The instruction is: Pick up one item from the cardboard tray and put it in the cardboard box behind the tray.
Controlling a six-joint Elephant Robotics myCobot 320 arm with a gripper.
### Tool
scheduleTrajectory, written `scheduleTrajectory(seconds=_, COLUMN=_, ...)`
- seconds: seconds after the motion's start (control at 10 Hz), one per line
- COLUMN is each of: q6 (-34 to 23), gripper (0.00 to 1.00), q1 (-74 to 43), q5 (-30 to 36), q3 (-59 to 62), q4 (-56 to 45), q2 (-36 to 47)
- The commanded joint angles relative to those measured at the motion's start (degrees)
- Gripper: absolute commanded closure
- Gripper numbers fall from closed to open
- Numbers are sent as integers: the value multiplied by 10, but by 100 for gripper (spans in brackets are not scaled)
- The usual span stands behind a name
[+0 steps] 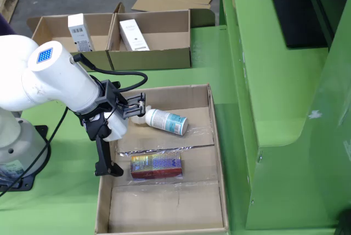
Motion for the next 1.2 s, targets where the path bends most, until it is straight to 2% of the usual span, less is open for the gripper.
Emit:
scheduleTrajectory(seconds=0.0, q6=0, gripper=0, q1=-1, q5=0, q3=14, q4=7, q2=11)
scheduleTrajectory(seconds=0.7, q6=0, gripper=0, q1=-1, q5=0, q3=14, q4=7, q2=11)
scheduleTrajectory(seconds=1.0, q6=14, gripper=0, q1=11, q5=-8, q3=58, q4=3, q2=-27)
scheduleTrajectory(seconds=1.1, q6=7, gripper=0, q1=13, q5=0, q3=119, q4=-12, q2=-70)
